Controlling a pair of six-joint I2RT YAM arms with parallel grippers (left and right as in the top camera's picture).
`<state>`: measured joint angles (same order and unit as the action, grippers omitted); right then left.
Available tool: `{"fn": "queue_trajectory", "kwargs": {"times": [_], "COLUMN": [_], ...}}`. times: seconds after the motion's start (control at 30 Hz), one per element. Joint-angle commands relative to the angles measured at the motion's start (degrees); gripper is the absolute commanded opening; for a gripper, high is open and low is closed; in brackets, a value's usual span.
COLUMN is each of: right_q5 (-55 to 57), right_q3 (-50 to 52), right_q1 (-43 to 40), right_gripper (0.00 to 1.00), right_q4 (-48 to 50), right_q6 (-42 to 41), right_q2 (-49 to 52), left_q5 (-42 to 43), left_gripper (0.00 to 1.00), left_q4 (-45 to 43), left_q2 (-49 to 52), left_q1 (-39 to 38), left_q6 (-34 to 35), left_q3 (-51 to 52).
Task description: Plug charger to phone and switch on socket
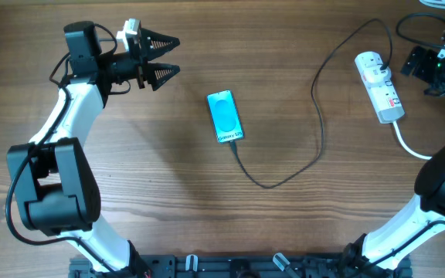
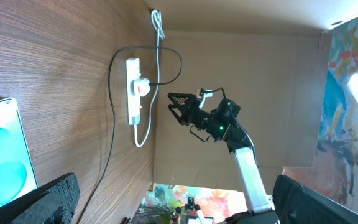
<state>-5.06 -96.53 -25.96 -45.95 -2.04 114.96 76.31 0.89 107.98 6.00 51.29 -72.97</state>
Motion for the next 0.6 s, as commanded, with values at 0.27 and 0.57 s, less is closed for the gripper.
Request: {"fn": "queue_trajectory", "kwargs": {"times": [0.27,0.57], "right_q5": [0.59,0.59], "right_q3": [-0.90,-0.90], "right_q1": [0.22,0.22], "right_gripper": [1.00,1.00], "right_q4": [0.28,0.28], "right_q6": [0.50,0.50], "right_q2": [-0.04,-0.04], "left_q5": [0.04,0.04], "left_gripper": [1.00,1.00], "left_q4": [-0.17,-0.17], "left_q2": [-6.08,-7.39], "left_q1": [0.28,0.28], "left_q6": [-1.20,-1.22], "left_q3": [-0.11,-0.13]}}
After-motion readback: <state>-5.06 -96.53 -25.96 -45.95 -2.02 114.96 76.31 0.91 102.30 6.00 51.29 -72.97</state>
